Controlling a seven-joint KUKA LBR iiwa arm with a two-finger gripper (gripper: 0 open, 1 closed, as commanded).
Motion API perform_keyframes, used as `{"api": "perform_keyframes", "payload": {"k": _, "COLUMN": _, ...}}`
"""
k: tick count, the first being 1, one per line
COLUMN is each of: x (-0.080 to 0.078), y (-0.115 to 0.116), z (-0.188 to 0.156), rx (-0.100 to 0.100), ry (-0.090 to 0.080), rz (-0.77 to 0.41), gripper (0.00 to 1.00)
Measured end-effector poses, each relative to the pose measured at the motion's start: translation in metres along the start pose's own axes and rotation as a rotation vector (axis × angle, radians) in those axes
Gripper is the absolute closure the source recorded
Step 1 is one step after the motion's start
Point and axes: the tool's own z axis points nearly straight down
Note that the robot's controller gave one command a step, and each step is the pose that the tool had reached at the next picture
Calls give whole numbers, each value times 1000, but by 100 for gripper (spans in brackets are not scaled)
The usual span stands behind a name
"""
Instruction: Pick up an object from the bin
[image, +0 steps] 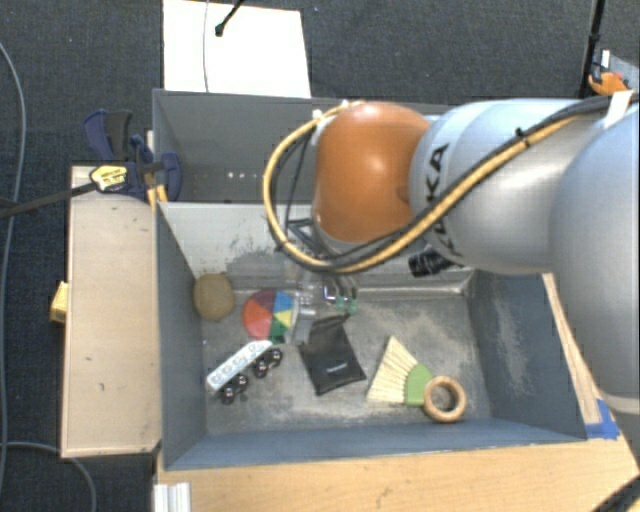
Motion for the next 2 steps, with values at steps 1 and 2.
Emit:
{"api": "perform_keyframes", "payload": {"k": 1, "x": -1, "y": -14, "z": 28, "rx": 1, "ry": 5, "rz": -34, "gripper": 0}}
{"api": "perform_keyframes", "payload": {"k": 2, "x": 10, "y": -14, "z": 66, "rx": 0, "ry": -4, "rz": -143, "gripper": 0}}
